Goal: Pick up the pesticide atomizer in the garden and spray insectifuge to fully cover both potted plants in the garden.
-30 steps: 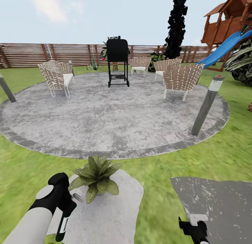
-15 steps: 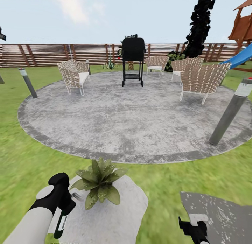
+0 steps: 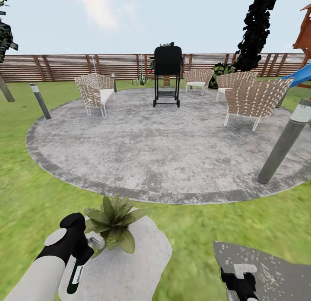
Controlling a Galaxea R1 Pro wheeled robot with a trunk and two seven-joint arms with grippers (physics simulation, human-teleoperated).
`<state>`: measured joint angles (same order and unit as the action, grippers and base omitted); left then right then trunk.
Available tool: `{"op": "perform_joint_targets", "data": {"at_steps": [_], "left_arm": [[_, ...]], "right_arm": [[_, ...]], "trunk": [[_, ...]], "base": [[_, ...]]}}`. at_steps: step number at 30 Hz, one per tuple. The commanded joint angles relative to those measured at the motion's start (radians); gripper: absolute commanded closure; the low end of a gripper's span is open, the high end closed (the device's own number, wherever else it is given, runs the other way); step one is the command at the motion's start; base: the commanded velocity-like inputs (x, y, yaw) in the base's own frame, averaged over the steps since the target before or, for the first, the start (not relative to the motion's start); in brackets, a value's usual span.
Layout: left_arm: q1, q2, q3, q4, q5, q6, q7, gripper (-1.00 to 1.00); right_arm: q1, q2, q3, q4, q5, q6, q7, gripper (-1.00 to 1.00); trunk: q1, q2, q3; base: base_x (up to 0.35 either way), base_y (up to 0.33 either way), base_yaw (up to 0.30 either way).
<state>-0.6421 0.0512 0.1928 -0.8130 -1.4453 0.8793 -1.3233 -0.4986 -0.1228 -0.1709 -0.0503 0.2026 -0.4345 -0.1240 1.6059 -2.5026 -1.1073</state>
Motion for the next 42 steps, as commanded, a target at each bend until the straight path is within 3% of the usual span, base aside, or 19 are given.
{"op": "perform_joint_targets", "data": {"at_steps": [1,16,19,21,23,27,35,42], "left_arm": [[-0.001,-0.001,0.002,-0.001,-0.009,0.009,-0.010,1.00],[-0.008,-0.003,-0.002,-0.003,-0.007,0.011,-0.027,1.00],[-0.023,-0.007,-0.013,-0.003,-0.017,0.011,-0.148,1.00],[-0.069,-0.009,-0.035,0.003,-0.055,0.010,-0.247,1.00],[-0.108,-0.012,-0.057,0.009,-0.108,0.011,-0.247,1.00],[-0.150,-0.023,-0.068,0.013,-0.205,0.012,-0.247,1.00],[-0.141,-0.010,-0.070,0.014,-0.217,0.009,-0.247,1.00],[-0.143,-0.010,-0.066,0.013,-0.215,0.011,-0.247,1.00]], "right_arm": [[-0.001,0.000,-0.007,0.001,0.011,-0.003,-0.003,-1.00],[-0.001,0.001,-0.006,0.001,0.012,-0.003,-0.003,-1.00],[-0.001,0.000,-0.007,0.001,0.012,-0.003,-0.003,-1.00],[-0.001,0.000,-0.007,0.002,0.012,-0.003,-0.002,-1.00],[-0.001,-0.001,-0.007,0.003,0.012,-0.003,-0.002,-1.00],[-0.001,-0.001,-0.006,0.003,0.012,-0.003,-0.003,-1.00],[-0.001,0.000,-0.007,0.001,0.011,-0.003,-0.003,-1.00],[-0.001,0.001,-0.006,0.001,0.011,-0.003,-0.004,-1.00]], "trunk": [[0.000,0.000,-0.001],[0.000,0.000,-0.001],[0.000,0.000,-0.001],[0.000,0.000,-0.001],[0.000,0.000,-0.001],[0.000,0.000,-0.001],[0.000,0.000,-0.001],[0.000,0.000,-0.001]], "base": [[0.074,-0.286,0.000],[0.125,-0.168,0.242],[0.003,-0.002,0.048],[0.001,0.000,0.010],[0.000,0.000,0.003],[0.000,0.000,0.000],[0.000,0.000,0.017],[0.091,-0.035,0.243]]}}
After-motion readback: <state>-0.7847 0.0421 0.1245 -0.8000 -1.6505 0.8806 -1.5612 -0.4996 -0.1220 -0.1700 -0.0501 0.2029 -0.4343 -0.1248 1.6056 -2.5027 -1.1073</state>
